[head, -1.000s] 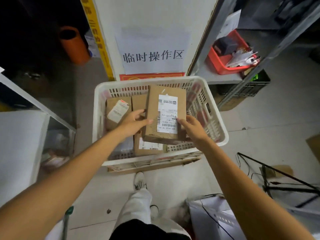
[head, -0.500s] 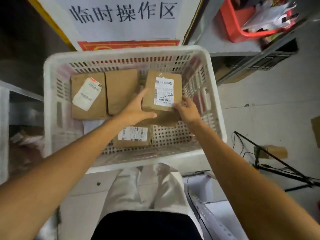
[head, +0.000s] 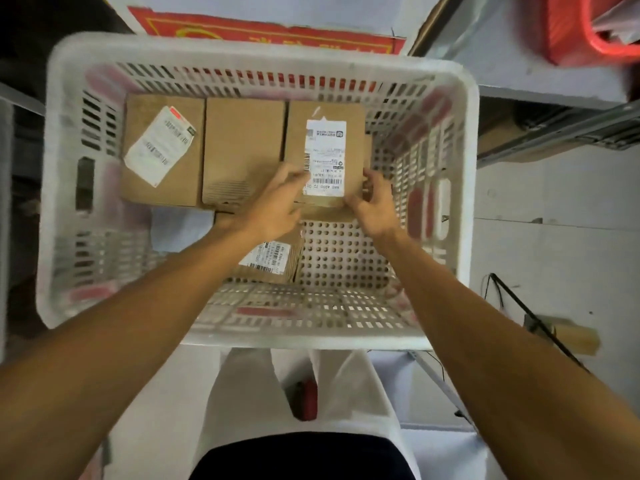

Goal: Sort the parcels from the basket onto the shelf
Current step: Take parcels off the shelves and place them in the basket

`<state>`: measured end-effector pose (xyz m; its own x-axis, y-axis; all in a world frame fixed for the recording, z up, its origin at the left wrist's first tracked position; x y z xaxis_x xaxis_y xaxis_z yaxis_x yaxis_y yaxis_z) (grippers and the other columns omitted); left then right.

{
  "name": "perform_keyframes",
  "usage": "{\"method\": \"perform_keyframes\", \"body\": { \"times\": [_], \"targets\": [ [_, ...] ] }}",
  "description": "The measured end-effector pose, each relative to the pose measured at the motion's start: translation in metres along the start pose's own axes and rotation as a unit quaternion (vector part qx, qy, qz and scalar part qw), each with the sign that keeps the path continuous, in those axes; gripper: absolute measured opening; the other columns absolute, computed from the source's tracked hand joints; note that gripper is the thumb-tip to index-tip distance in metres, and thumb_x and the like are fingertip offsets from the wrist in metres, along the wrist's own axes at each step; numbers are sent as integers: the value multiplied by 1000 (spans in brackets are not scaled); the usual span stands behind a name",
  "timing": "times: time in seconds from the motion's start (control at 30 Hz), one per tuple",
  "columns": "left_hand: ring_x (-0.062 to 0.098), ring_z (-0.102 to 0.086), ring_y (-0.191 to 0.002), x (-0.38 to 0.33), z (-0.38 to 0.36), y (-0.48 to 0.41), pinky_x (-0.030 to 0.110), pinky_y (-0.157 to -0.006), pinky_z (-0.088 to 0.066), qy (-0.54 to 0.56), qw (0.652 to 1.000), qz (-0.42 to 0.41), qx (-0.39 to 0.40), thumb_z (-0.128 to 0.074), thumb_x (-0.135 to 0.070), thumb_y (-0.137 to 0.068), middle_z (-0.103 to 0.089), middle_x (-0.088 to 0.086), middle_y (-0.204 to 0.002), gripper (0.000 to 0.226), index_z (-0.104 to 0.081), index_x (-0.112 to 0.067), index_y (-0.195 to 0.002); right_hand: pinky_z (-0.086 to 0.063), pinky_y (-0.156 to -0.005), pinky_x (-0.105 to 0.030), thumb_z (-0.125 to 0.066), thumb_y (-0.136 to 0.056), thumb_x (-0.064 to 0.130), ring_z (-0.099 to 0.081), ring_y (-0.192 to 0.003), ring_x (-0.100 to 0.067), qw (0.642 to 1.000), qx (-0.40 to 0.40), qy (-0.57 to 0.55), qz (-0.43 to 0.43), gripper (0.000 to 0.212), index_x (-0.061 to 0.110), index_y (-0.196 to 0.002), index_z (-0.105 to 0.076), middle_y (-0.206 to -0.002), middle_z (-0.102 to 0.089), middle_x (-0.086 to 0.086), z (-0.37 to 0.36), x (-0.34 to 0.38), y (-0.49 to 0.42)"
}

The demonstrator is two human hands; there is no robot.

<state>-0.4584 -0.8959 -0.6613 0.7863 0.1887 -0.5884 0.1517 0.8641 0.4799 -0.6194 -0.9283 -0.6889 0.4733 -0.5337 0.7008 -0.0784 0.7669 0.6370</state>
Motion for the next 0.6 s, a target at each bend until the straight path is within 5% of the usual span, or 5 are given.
{"method": "perform_keyframes", "body": {
  "times": [0.1,0.27,0.37,0.47,0.6],
  "targets": [
    [27,-6,-144,19,-27,-8,47,-118,-15,-138,987,2,77,-59,-17,-90,-1,-2,-158,69,-24,-20,-150,-49,-99,-42,-62,-86,-3,-49,-124,-29,999,30,11,3,66,10,-144,-33,-139,-44,-12,-19,-13,-11],
    [22,27,-142,37,-58,-10,48,-117,7,-199,968,6,150,-56,-34,-92,28,1,-155,84,3,-25,-152,-53,-87,-18,-59,-89,-4,-58,-107,-9,1000,22,-1,-5,68,17,-147,-32,-128,-55,4,-22,-34,-19],
    [18,27,-142,40,-54,-5,52,-118,2,-191,970,3,147,-55,-33,-92,28,-2,-155,83,1,-28,-152,-51,-73,-13,-59,-93,8,-57,-96,-7,998,29,-26,-40,61,18,-147,-32,-119,-54,9,-21,-31,-16],
    [18,12,-146,33,-40,-1,53,-118,-7,-127,983,8,132,-54,-26,-93,9,-6,-160,65,-23,-26,-150,-49,-62,-16,-56,-96,17,-58,-85,-10,997,44,4,-64,46,15,-138,-41,-129,-56,0,-18,-22,-1],
    [21,-12,-142,31,-20,13,49,-115,-21,-143,976,5,164,-51,-28,-95,-23,0,-154,52,-35,-29,-145,-42,-63,-4,-50,-99,25,-55,-101,-12,997,33,28,-64,41,10,-136,-46,-136,-52,-5,-4,-7,33]
  ]
}}
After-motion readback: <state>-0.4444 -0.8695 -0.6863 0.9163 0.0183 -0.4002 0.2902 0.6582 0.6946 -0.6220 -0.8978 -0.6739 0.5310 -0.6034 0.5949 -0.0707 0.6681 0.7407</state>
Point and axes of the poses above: each hand's wrist, its own y-axis away from the middle knuckle, its own z-axis out of the back of the hand, x = y × z, the point moved 9 cm from there along -y, towards the middle knuckle
